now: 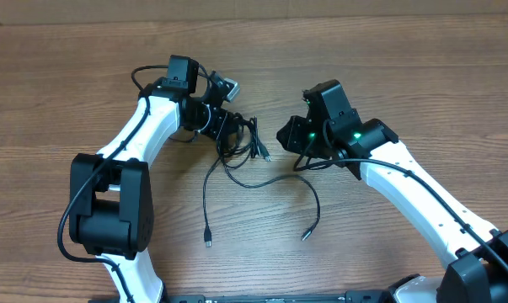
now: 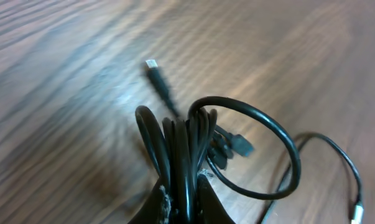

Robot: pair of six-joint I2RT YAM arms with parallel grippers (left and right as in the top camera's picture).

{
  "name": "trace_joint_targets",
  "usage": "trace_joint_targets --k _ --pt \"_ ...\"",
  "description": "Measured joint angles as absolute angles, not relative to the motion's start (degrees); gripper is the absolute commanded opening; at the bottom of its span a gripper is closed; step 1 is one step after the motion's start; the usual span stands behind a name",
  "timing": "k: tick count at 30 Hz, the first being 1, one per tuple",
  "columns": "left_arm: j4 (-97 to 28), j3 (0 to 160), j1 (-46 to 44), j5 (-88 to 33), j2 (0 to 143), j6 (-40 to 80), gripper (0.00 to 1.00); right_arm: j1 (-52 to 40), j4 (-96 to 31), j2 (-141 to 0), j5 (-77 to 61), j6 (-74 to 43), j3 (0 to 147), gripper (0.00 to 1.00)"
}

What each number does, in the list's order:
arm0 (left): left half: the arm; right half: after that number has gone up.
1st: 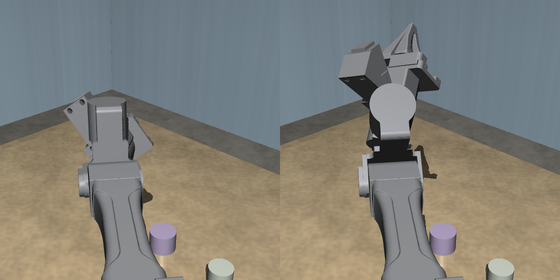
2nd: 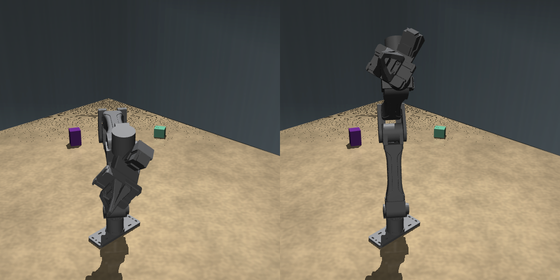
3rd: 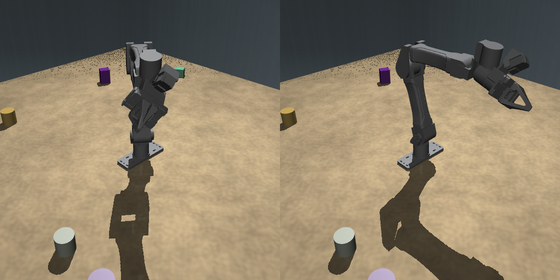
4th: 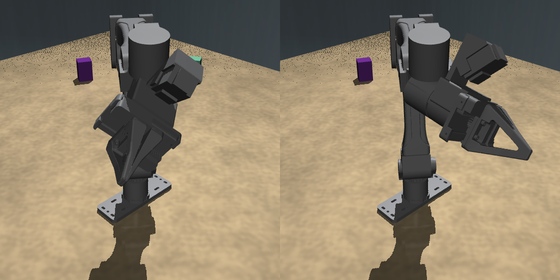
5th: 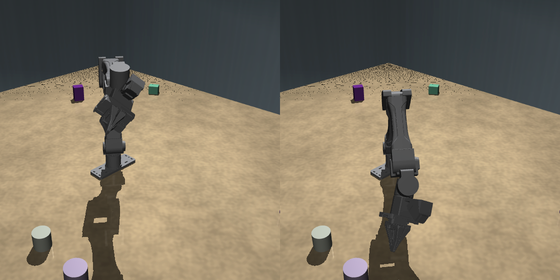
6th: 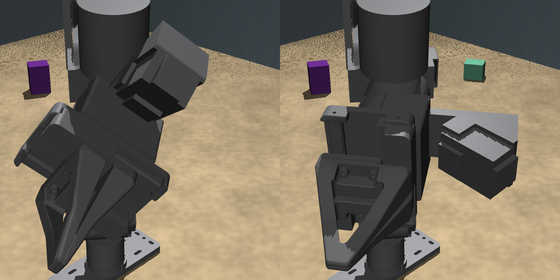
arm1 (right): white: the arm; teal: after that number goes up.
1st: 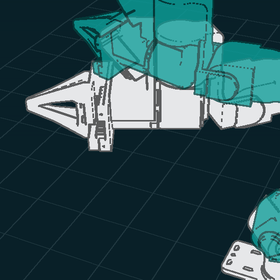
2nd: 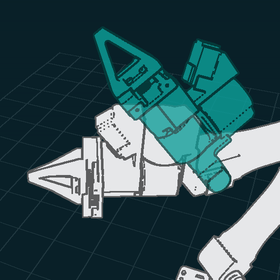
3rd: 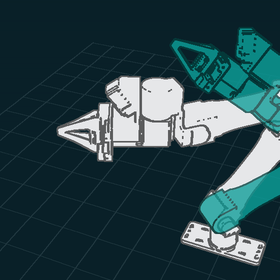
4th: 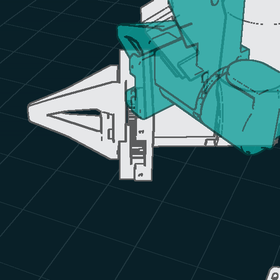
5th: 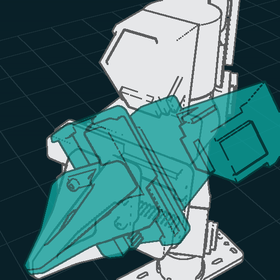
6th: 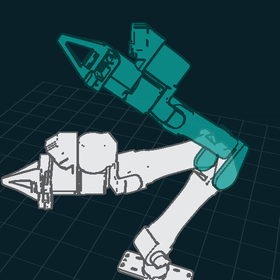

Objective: Untangle cables
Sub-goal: 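Move the right gripper left to grasp the coil near the left gripper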

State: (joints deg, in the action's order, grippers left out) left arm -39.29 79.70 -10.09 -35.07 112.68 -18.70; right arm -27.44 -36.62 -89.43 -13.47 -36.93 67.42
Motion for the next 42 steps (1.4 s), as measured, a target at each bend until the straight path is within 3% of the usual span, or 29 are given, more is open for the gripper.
trace_joint_targets --k 12,16,22,24,25,28,42 --pt "-39.88 79.37 -10.09 -40.1 112.68 -24.43 0.07 -27.38 -29.56 -96.71 -20.71 -43.55 66.7 0.29" --pt "-39.88 79.37 -10.09 -40.32 112.68 -24.49 0.07 -27.35 -22.92 -100.71 -26.33 -44.45 66.43 0.34" --pt "-39.88 79.37 -10.09 -40.34 112.68 -24.62 0.1 -26.37 -20.49 -103.94 -32.27 -45.01 66.37 0.35" --pt "-39.88 79.37 -10.11 -40.34 112.68 -24.62 0.11 -25.36 -19.31 -104.53 -33.69 -44.99 66.3 0.32" --pt "-39.88 79.37 -10.11 -40.34 112.68 -24.62 0.11 -24.53 -17.69 -104.95 -34.85 -44.95 66.28 0.26" --pt "-39.86 79.37 -10.11 -40.34 112.71 -24.69 0.19 -23.09 -15.46 -105.54 -36.86 -44.93 66.28 0.2" --pt "-39.88 79.37 -10.11 -40.56 112.68 -24.64 0.34 -22.5 -14.98 -106.37 -37.95 -45.15 66.28 0.25"
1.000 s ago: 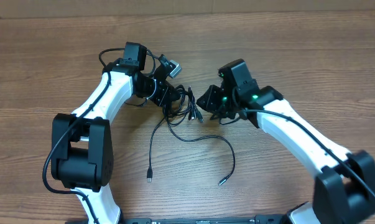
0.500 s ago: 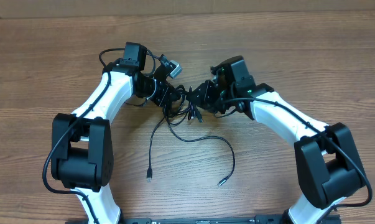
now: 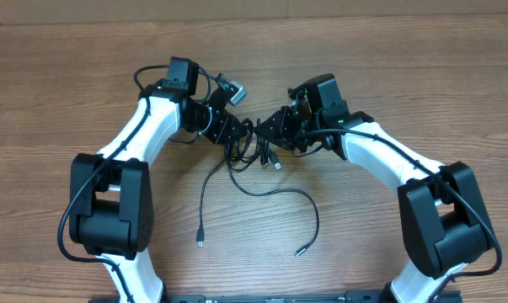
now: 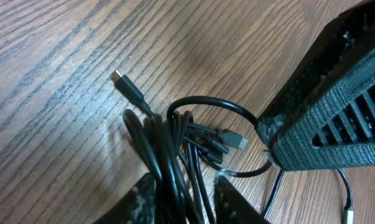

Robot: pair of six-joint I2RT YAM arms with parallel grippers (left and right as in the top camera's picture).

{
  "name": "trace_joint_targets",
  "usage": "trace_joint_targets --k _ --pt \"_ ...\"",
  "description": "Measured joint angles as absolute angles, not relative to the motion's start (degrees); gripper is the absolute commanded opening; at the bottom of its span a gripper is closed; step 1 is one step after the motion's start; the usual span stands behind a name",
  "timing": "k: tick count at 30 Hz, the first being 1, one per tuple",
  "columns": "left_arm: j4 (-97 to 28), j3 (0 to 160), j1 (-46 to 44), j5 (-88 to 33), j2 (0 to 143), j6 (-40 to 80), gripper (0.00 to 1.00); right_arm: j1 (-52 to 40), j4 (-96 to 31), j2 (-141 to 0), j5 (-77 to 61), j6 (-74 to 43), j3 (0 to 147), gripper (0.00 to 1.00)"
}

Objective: Untangle cables
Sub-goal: 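Move the right gripper left to grasp the coil near the left gripper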

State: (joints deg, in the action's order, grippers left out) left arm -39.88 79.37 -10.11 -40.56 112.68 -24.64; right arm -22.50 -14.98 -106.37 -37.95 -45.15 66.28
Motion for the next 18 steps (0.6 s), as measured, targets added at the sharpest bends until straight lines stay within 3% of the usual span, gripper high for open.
trace_joint_targets --k 7,10,14,18 --pt "-39.88 79.37 -10.11 -40.56 112.68 -24.64 0.43 -22.24 -15.0 -106.45 -36.49 -44.47 66.28 0.29" --pt "-39.86 79.37 -10.11 -40.56 112.71 -24.62 0.36 -21.56 -15.05 -106.54 -35.99 -44.27 66.28 0.29" --pt "-39.79 79.37 -10.11 -40.56 112.68 -24.64 0.34 -20.6 -15.2 -107.33 -35.09 -44.1 66.28 0.29" --pt "-39.79 79.37 -10.11 -40.56 112.68 -24.58 0.22 -20.49 -15.25 -109.43 -34.89 -43.86 66.28 0.29"
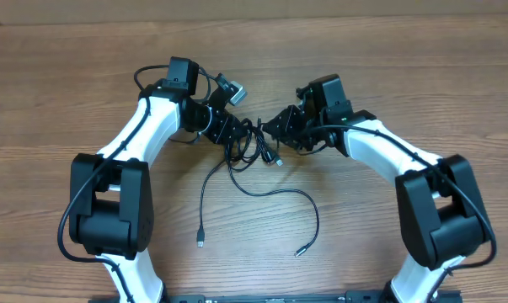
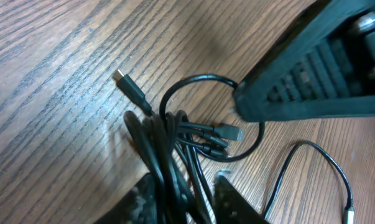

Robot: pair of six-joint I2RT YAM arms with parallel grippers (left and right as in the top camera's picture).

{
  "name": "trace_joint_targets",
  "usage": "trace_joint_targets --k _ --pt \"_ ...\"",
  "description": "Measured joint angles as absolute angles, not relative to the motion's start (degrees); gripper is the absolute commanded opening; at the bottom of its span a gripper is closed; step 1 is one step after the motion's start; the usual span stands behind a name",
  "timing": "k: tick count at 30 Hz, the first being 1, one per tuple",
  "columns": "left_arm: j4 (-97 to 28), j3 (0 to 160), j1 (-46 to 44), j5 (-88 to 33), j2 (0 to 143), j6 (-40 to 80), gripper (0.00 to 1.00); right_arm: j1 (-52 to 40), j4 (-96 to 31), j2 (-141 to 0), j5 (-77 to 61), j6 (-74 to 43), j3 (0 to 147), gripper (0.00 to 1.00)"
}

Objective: Untangle cables

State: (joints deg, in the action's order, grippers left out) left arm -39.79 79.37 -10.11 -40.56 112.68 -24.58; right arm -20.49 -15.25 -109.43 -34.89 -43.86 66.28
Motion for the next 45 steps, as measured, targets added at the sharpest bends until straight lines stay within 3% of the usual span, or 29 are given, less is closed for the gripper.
trace_joint_targets --k 4,8,18,27,45 --pt "-39.75 79.37 -10.11 -40.56 112.68 -24.64 0.14 -20.34 -15.31 -111.66 -35.18 -43.68 66.28 0.29" --pt "-39.7 79.37 -10.11 -40.51 112.68 -24.62 0.04 -19.97 -14.92 -112.2 -36.45 -43.64 66.19 0.21" --pt "-39.59 79.37 -10.11 -39.75 112.68 -24.64 0.04 -19.07 -8.19 -111.87 -50.61 -39.35 66.15 0.34" --pt "-39.59 79.37 -10.11 -38.87 112.68 -24.64 0.04 -14.2 -17.87 -110.1 -48.53 -36.49 66.26 0.5" --pt "-39.38 79.37 -10.11 -38.76 112.68 -24.62 0.04 -16.08 -12.45 -115.31 -50.57 -34.7 66.26 0.5"
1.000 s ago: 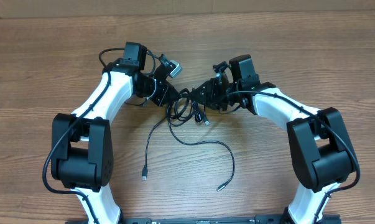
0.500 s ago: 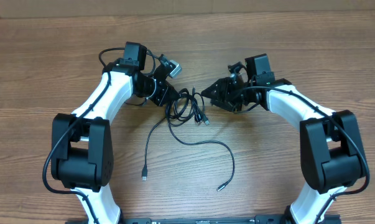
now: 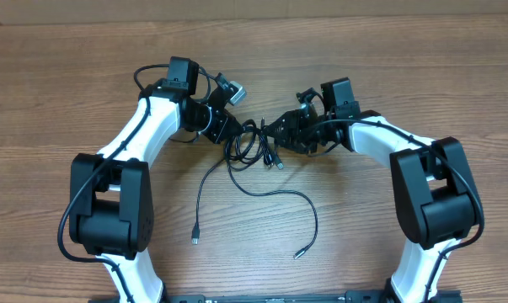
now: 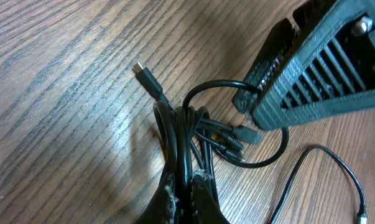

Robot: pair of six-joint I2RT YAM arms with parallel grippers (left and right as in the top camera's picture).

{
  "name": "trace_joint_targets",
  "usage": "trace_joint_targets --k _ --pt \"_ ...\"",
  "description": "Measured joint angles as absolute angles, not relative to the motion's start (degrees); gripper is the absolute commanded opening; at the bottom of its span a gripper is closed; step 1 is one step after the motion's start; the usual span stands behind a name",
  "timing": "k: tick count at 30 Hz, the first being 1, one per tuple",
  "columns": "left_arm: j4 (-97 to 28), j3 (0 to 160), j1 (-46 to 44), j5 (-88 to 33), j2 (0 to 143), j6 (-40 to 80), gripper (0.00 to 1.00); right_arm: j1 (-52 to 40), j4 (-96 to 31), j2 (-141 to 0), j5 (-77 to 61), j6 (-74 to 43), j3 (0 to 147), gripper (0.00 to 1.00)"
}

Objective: Untangle cables

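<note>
A tangle of black cables lies on the wooden table between the two arms. My left gripper is at its left side. In the left wrist view the left gripper is shut on the bunched strands. A USB plug sticks out beyond the bunch. My right gripper reaches in from the right, its black fingers touching the cable loop. Whether it grips the loop does not show.
Two loose cable tails run toward the front of the table. One ends in a plug and the other in a plug. A thin cable curves past the right side of the tangle.
My left fingers stood apart around the bunch and are now shut on it. The right gripper has shifted a little at the loop. The tangle has barely moved.
At first my left gripper held the bunch, with the right gripper well off to the right. Then the right gripper was at the tangle's loop and the left fingers stood apart. Now the left is shut on the bunch again, with the right still at the loop.
</note>
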State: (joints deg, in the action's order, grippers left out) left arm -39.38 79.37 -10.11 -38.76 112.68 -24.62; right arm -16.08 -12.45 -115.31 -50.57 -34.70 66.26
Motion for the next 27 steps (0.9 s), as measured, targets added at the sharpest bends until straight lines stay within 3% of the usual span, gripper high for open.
trace_joint_targets --k 5,12,16,17,20,23,27 --pt "-39.35 79.37 -10.11 -38.76 112.68 -24.62 0.05 -17.26 -11.25 -115.48 -50.3 -34.94 66.26 0.48" --pt "-39.31 79.37 -10.11 -38.74 112.68 -24.62 0.05 -18.46 -3.9 -117.93 -54.87 -36.07 66.26 0.28" --pt "-39.27 79.37 -10.11 -38.74 112.68 -24.62 0.05 -18.83 -3.07 -118.3 -56.77 -35.14 66.26 0.36" --pt "-39.24 79.37 -10.11 -38.74 112.68 -24.62 0.05 -18.85 -3.27 -118.3 -56.71 -34.85 66.26 0.32" --pt "-39.22 79.37 -10.11 -38.76 112.68 -24.62 0.05 -18.85 -4.78 -118.37 -55.59 -35.4 66.26 0.05" --pt "-39.22 79.37 -10.11 -38.74 112.68 -24.62 0.1 -18.85 -3.77 -118.58 -55.02 -36.14 66.26 0.04" --pt "-39.2 79.37 -10.11 -38.59 112.68 -24.62 0.06 -18.85 4.21 -118.69 -58.78 -34.44 66.28 0.04"
